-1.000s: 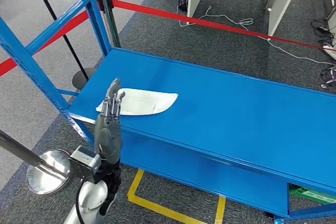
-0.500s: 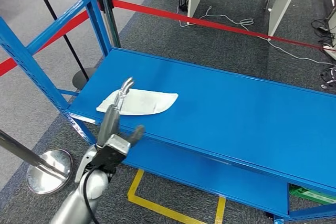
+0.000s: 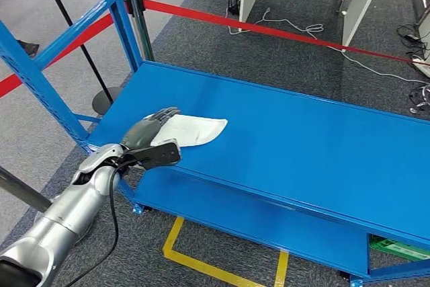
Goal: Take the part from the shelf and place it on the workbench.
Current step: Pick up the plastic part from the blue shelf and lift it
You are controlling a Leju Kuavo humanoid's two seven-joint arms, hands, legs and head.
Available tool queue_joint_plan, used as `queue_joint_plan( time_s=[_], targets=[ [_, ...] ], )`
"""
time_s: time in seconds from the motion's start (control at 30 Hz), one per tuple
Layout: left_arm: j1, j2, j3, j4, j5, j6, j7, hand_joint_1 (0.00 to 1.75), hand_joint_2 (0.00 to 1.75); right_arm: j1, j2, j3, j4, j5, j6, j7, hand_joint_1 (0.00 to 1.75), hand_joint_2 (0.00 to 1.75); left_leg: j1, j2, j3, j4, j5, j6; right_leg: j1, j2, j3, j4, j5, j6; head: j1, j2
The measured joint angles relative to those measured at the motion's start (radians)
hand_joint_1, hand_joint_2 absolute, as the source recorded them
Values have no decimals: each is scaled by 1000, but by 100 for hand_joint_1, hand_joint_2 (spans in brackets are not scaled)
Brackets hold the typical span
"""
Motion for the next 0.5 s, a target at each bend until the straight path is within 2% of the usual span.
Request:
queue_joint_plan(
  time_s=[0.13,0.3,0.5],
  targets=[
    [-35,13,-22,55,-4,-17,22,0,175,-1,0,-1,0,9,-2,1,0,175,0,0,-1,0,0,0,0,0,0,0,0,0,0,0],
    [-86,37,-63,109,-10,-65,10,0,175,-2,-1,-1,0,22,1,1,0,175,0,0,-1,0,0,0,0,0,-1,0,0,0,0,0],
    [-120,44,-97,151,-7,-70,5,0,175,-4,-2,-1,0,28,2,-1,0,175,0,0,-1,0,0,0,0,0,-1,0,0,0,0,0]
  ],
)
